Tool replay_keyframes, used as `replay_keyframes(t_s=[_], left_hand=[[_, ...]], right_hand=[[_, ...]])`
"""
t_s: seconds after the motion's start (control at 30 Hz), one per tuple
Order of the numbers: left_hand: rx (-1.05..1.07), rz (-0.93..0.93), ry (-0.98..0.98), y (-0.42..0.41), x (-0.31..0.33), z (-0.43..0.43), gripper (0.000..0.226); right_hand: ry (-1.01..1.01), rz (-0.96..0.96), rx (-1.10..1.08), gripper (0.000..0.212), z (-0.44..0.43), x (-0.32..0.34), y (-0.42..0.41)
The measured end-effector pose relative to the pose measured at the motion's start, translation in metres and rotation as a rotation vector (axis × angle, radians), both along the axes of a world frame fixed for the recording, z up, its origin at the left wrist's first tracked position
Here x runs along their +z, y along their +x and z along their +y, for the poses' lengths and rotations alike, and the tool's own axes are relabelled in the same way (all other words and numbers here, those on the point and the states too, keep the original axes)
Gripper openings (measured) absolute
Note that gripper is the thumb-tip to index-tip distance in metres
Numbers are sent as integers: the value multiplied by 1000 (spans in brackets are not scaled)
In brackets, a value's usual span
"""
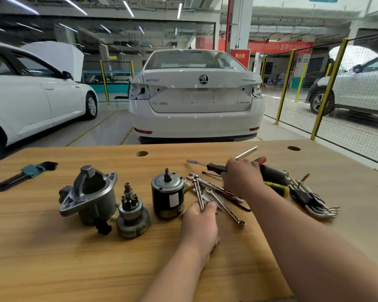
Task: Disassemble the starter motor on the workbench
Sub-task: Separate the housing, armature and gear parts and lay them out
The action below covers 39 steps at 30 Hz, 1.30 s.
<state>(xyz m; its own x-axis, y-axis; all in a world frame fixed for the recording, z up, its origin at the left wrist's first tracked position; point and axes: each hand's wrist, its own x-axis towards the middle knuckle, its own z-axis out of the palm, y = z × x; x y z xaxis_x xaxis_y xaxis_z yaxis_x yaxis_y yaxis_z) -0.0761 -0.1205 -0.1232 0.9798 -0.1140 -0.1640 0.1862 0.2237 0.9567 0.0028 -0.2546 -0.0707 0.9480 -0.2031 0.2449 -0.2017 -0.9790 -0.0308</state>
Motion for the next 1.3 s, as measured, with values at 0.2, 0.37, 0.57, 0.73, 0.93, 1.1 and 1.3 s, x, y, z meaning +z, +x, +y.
replay_keyframes(t_s=[0.2,0.37,0.57,0.73,0.93,1.1,1.3], left_hand=[[-12,-24,19,-4,0,3,15],[-28,-43,54,-7,0,6,13],[-58,-53,68,-11,1,13,11],[-64,-58,74,-11,0,14,10],[-77,-74,60,-11,-1,13,10],[-71,-114,106,-13,-1,12,11],[-55,-236,230,-27,4,17,12]], right_hand=[[19,-291,-82,25,-43,14,-26],[-98,-212,-90,24,-52,4,-48],[-193,14,-167,36,-46,-21,-54],[-408,33,118,41,-25,-19,-27],[-610,240,92,30,-11,-9,2],[-600,254,58,24,-6,-9,0],[-622,248,62,26,1,-9,-8]])
